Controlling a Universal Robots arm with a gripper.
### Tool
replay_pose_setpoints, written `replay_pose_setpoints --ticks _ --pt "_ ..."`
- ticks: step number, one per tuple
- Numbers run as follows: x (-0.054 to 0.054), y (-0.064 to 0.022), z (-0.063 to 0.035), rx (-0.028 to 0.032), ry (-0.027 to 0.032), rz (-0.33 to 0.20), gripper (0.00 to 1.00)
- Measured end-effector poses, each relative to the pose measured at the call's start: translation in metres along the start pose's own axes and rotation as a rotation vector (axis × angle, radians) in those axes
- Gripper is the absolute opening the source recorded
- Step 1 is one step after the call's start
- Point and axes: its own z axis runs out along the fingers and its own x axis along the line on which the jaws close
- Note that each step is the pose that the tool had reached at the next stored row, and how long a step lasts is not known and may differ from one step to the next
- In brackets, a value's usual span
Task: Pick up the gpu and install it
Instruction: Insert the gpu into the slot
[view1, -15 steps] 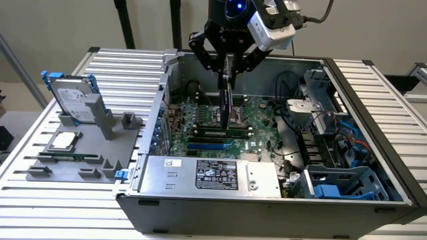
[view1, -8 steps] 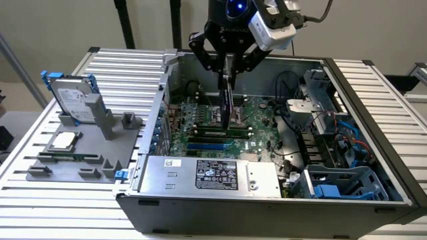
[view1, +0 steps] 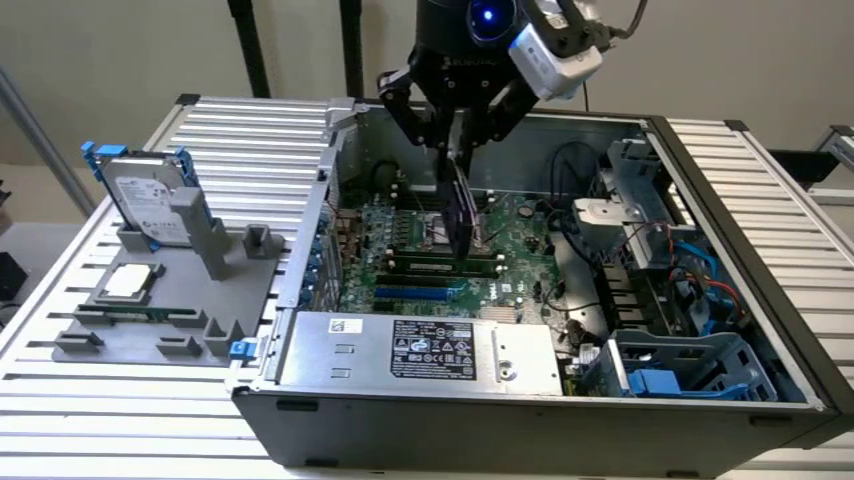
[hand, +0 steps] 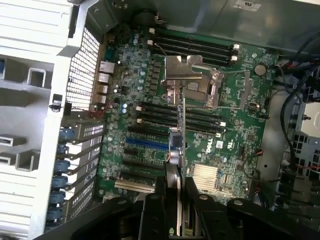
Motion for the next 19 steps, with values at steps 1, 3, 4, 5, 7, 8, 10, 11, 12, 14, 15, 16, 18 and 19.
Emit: replay_pose_setpoints --ticks 1,3,4,5,7,8,10,11,12,14,15,16,18,19 --pt "0.0000 0.0000 0.0003 -0.0002 0.0003 -0.018 0.00" --pt "0.0000 0.0000 0.0009 -0.0003 0.0012 -0.055 0.00" --pt "0.0000 0.0000 0.0011 -0.0004 0.0015 -0.072 0.00" --pt "0.0000 0.0000 0.0015 -0.0005 0.0019 -0.090 0.00" --pt "0.0000 -0.0001 0.0023 -0.0007 0.0027 -0.126 0.00" --pt "0.0000 -0.0001 0.0028 -0.0008 0.0031 -0.145 0.00" --pt "0.0000 -0.0001 0.0036 -0.0010 0.0039 -0.181 0.00" --pt "0.0000 -0.0001 0.0041 -0.0011 0.0043 -0.200 0.00" --pt "0.0000 -0.0001 0.0046 -0.0012 0.0046 -0.218 0.00" --pt "0.0000 -0.0001 0.0055 -0.0014 0.0053 -0.254 0.00" --pt "0.0000 -0.0001 0.0060 -0.0014 0.0057 -0.272 0.00" --pt "0.0000 -0.0002 0.0065 -0.0015 0.0059 -0.290 0.00" --pt "0.0001 -0.0002 0.0076 -0.0016 0.0064 -0.327 0.00" --pt "0.0001 -0.0002 0.0081 -0.0017 0.0066 -0.345 0.00"
